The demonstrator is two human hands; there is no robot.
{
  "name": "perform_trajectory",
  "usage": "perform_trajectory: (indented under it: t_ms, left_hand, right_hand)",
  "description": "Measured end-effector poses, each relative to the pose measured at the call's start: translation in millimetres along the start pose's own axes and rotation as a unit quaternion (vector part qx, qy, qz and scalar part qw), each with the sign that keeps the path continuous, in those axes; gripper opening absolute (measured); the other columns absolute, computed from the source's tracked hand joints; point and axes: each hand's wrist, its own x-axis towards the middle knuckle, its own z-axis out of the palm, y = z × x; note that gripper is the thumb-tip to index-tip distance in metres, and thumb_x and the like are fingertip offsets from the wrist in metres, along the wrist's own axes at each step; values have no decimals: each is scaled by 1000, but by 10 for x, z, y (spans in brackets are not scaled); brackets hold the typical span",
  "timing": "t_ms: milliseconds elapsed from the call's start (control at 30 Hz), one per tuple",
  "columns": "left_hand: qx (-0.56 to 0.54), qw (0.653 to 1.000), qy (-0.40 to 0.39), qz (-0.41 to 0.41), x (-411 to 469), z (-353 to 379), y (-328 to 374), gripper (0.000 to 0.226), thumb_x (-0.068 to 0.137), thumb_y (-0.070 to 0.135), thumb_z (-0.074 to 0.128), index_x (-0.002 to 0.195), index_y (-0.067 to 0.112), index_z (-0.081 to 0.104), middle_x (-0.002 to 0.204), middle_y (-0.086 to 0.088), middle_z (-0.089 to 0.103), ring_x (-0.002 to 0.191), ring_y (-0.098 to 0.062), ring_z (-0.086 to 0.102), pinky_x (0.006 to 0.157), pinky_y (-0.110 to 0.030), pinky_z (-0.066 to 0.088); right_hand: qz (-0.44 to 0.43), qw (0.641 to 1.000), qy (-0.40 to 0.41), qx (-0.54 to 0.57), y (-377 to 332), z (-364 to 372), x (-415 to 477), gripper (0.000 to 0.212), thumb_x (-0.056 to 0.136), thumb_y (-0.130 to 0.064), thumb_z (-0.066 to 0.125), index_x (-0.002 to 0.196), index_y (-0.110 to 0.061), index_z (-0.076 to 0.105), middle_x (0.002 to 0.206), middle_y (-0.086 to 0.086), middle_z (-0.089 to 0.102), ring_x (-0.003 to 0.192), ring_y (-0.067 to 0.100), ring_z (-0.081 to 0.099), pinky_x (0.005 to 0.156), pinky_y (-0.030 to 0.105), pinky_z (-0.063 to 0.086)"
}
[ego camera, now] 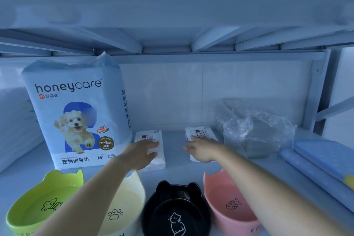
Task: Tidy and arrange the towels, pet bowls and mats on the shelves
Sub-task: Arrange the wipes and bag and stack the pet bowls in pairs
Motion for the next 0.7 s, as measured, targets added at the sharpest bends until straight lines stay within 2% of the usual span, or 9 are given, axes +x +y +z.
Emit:
perform_trajectory:
  t_ms: [100, 200, 300, 433, 600, 700]
  left_hand:
    - [6, 1000, 0, -1, -4, -27, 12, 45, 98, 37, 38, 143, 33, 32, 153, 10, 24, 139, -14, 26, 109, -23, 20]
    - [10, 1000, -2, -2, 2, -35, 16, 46, 98, 38, 38, 143, 33, 32, 153, 10, 25, 139, -15, 27, 110, -24, 20]
    - [7, 1000, 4, 4, 11, -20, 9, 45, 98, 37, 39, 143, 32, 32, 153, 10, 26, 139, -14, 27, 110, -23, 20]
    - [-4, 1000, -8, -1, 36, -10, 0, 45, 98, 39, 38, 142, 35, 31, 154, 11, 22, 140, -15, 25, 110, -24, 19]
    - [15, 1000, -18, 7, 65, 15, 35, 48, 98, 43, 36, 144, 34, 26, 155, 11, 17, 143, -12, 16, 112, -25, 15]
    - [-48, 999, -24, 1, 39, -5, 18, 50, 96, 41, 42, 143, 33, 30, 155, 10, 18, 142, -13, 19, 112, -25, 16]
  right_hand:
    - [15, 1000, 1, 5, 71, -13, -14, 42, 99, -38, 14, 134, -28, 36, 144, 5, 29, 136, 29, 25, 107, 48, 29]
    - [20, 1000, -1, -13, 112, -9, -8, 54, 97, -50, 18, 144, -26, 28, 155, -2, 15, 142, 25, 13, 112, 45, 22]
    - [22, 999, -13, -29, 84, -8, -56, 66, 95, -56, 19, 148, -17, 19, 158, -2, 7, 145, 23, 7, 115, 41, 18]
    - [21, 999, -23, -30, 72, -35, -102, 54, 100, -43, 18, 149, -21, 12, 157, 4, 8, 145, 25, 8, 116, 42, 16]
    - [15, 1000, 5, 22, 144, -22, -44, 66, 97, -51, 21, 149, -11, 14, 158, 1, 7, 145, 21, 4, 117, 39, 12]
    - [3, 997, 40, 66, 169, -18, -61, 62, 97, -49, 26, 144, -9, 26, 154, 3, 21, 142, 20, 18, 112, 35, 22]
